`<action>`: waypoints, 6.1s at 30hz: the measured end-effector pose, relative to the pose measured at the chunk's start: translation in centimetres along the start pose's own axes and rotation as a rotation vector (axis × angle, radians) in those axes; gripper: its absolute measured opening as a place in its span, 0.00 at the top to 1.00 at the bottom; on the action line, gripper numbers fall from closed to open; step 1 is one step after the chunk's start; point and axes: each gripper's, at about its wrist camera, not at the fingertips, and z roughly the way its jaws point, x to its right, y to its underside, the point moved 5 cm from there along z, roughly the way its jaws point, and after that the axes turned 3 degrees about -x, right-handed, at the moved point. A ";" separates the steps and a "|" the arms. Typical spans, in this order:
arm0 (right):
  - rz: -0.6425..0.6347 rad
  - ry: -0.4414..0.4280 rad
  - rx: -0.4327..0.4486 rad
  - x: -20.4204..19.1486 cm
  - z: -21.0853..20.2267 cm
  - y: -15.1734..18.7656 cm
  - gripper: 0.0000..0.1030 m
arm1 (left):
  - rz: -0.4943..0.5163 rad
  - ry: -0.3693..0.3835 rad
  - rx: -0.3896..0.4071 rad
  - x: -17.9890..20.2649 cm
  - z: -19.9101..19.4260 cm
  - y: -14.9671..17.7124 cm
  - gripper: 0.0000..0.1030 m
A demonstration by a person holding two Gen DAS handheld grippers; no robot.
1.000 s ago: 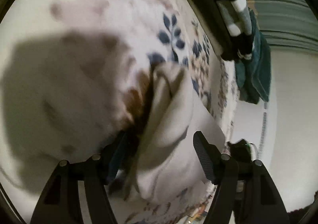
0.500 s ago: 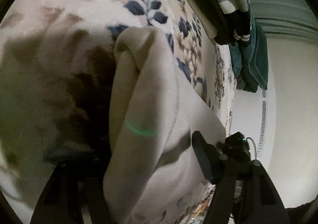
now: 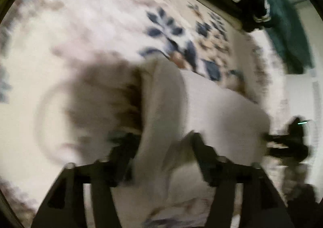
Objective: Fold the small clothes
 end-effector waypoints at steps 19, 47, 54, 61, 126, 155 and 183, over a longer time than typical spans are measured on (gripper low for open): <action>-0.040 0.261 0.304 -3.5 -3.4 -3.5 0.94 | 0.056 -0.141 0.084 0.5 -1.1 -2.1 0.37; 0.028 -0.188 0.018 -1.9 1.8 0.3 0.80 | -0.027 0.387 0.024 2.9 1.4 -2.2 0.86; -0.016 -0.198 0.054 -7.8 -2.9 0.7 0.81 | 0.021 0.374 0.069 4.5 -4.3 -4.8 0.86; -0.087 -0.214 0.127 -17.0 -8.5 -2.0 0.81 | 0.065 0.376 0.147 6.3 -11.0 -10.6 0.86; -0.427 0.713 0.692 -39.6 -27.0 4.0 0.01 | 0.266 -0.302 0.541 17.0 -29.2 -14.6 0.00; -0.595 0.570 0.991 -44.7 -47.1 35.6 0.01 | 0.243 -0.260 0.718 21.0 -47.9 2.7 0.00; -0.624 0.549 0.981 -45.4 -47.9 35.9 0.01 | 0.216 -0.273 0.742 21.1 -50.4 4.1 0.00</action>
